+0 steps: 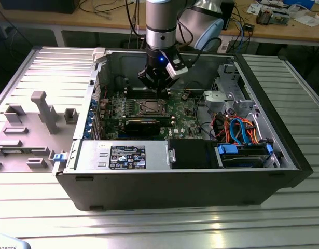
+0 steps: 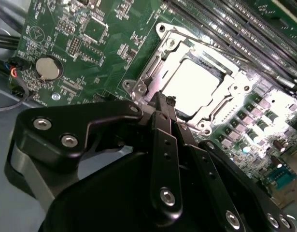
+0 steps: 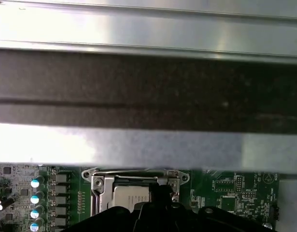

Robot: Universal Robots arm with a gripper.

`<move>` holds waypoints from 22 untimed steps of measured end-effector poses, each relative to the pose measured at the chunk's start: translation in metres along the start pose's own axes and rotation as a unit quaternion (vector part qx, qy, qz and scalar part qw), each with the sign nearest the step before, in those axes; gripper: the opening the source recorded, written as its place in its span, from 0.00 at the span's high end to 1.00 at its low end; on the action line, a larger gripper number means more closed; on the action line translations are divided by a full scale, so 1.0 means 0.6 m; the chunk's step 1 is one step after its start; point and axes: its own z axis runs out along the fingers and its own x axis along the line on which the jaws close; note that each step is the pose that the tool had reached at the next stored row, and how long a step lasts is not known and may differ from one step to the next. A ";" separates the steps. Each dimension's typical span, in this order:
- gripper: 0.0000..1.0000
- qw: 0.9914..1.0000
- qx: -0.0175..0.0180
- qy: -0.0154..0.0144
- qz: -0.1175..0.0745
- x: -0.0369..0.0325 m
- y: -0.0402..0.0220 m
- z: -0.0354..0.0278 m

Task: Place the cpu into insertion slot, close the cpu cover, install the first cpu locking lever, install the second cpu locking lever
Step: 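Install the second cpu locking lever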

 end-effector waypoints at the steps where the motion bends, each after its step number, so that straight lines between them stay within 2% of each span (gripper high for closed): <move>1: 0.89 1.000 0.000 0.000 0.000 0.000 -0.003 0.000; 9: 0.89 1.000 0.004 0.000 0.000 0.002 -0.035 0.002; 16: 0.89 1.000 0.004 0.000 0.003 0.001 -0.037 -0.006; 20: 0.89 1.000 0.004 0.001 0.006 0.002 -0.051 -0.005; 22: 0.89 1.000 0.004 0.001 0.007 0.002 -0.062 -0.003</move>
